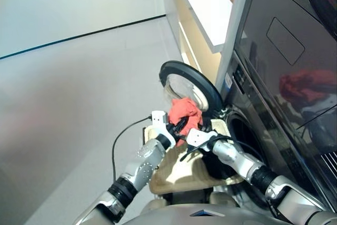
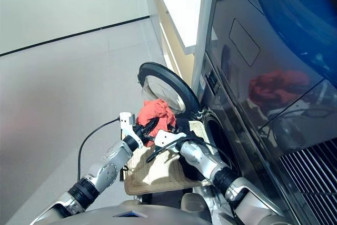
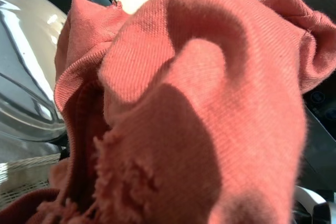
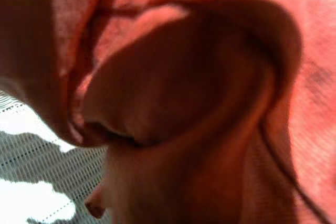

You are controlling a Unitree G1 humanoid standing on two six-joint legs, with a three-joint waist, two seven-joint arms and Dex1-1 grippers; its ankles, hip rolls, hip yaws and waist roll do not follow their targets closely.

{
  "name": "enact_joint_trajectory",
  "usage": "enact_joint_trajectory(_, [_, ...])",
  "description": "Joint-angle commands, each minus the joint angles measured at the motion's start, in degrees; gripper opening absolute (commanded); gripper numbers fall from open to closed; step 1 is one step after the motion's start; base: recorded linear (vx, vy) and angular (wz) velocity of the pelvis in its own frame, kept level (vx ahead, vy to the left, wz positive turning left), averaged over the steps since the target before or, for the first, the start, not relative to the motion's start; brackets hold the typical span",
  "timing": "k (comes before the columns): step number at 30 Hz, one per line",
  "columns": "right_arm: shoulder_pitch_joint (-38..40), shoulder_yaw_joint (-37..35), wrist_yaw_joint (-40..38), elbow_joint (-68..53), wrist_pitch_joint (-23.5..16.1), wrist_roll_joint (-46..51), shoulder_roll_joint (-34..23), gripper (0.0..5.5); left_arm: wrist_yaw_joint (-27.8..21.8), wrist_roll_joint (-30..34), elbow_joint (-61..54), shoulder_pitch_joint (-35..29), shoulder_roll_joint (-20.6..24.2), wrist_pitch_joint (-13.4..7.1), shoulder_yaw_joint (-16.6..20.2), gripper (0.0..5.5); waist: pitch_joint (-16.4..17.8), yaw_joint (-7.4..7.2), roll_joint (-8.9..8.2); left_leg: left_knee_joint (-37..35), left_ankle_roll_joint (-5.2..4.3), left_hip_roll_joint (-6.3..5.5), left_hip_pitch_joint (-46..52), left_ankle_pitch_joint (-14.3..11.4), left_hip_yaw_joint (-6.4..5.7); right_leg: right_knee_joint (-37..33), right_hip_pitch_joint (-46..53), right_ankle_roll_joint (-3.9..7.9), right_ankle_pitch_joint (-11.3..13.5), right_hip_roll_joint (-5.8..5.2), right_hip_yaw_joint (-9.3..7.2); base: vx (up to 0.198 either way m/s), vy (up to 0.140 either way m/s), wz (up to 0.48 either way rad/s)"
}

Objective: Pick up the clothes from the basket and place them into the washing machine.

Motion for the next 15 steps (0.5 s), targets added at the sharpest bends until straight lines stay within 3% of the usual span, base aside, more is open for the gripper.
enact_joint_trajectory(1, [-2.88, -4.11, -1.64, 1.36, -2.09, 1.10, 4.08, 0.00, -3.77, -1.47, -3.43, -2.13, 1.13, -1.66, -1.15, 0.00, -1.94, 1.57, -5.68, -0.03, 0.34, -3.68, 5.13, -4.25, 2.90, -0.03, 3.99, 6.14, -6.05, -1.77, 0.70, 0.000, 0.000, 0.000])
enact_joint_trajectory(2, [-2.35, -4.45, -1.66, 1.15, -2.10, 1.19, 4.00, 0.00, -3.90, -1.50, -3.26, -1.97, 1.07, -1.67, -0.96, 0.00, -2.04, 1.55, -5.82, -0.03, 0.32, -3.67, 5.13, -4.24, 2.88, -0.03, 4.01, 6.16, -6.03, -1.77, 0.66, 0.000, 0.000, 0.000])
enact_joint_trajectory(3, [-1.77, -4.92, -1.77, 1.04, -2.09, 1.27, 3.86, 0.00, -3.82, -1.25, -2.79, -1.72, 0.93, -1.78, -0.46, 3.04, -2.16, 1.56, -6.04, -0.03, 0.31, -3.64, 5.13, -4.26, 2.92, -0.03, 4.03, 6.19, -6.00, -1.76, 0.62, 0.000, 0.000, 0.000])
enact_joint_trajectory(4, [-1.33, -5.39, -1.93, 0.87, -2.06, 1.37, 3.78, 0.00, -3.53, -1.13, -2.48, -1.54, 0.79, -2.05, 0.02, 5.50, -2.17, 1.56, -6.18, -0.03, 0.31, -3.64, 5.12, -4.24, 2.94, -0.03, 4.03, 6.20, -5.95, -1.78, 0.64, 0.000, 0.000, 0.000])
enact_joint_trajectory(6, [-0.56, -6.10, -2.17, 0.55, -1.98, 1.59, 3.63, 0.00, -3.33, -1.40, -2.28, -1.07, 0.52, -2.14, 0.74, 5.50, -2.23, 1.57, -6.39, -0.03, 0.30, -3.64, 5.15, -4.20, 2.94, -0.03, 4.05, 6.21, -5.88, -1.78, 0.58, 0.000, 0.000, 0.000])
enact_joint_trajectory(10, [3.47, -10.33, -4.22, -1.14, -2.01, 1.51, 3.30, 0.00, -1.64, -4.12, -1.25, 2.36, -1.29, -3.13, 6.54, 5.50, -2.44, 1.65, -7.46, -0.03, 0.34, -3.56, 5.23, -4.20, 2.91, -0.03, 4.01, 6.28, -5.54, -1.76, 0.66, 0.000, 0.000, 0.000])
enact_joint_trajectory(11, [3.50, -10.33, -4.22, -1.16, -1.99, 1.50, 3.29, 0.00, -1.65, -4.13, -1.25, 2.38, -1.30, -3.13, 6.54, 5.50, -2.45, 1.65, -7.45, -0.03, 0.34, -3.56, 5.24, -4.21, 2.91, -0.03, 4.02, 6.29, -5.54, -1.76, 0.66, 0.000, 0.000, 0.000])
enact_joint_trajectory(15, [4.97, -13.26, -6.91, -0.35, -1.05, 0.38, 4.95, 0.00, 3.77, -5.20, -0.87, 5.68, -4.10, -6.91, 14.70, 5.50, -2.43, 2.15, -8.46, -0.03, 0.39, -3.58, 5.21, -4.16, 2.72, -0.03, 4.02, 6.21, -5.35, -1.84, 0.55, 0.000, 0.000, 0.000])
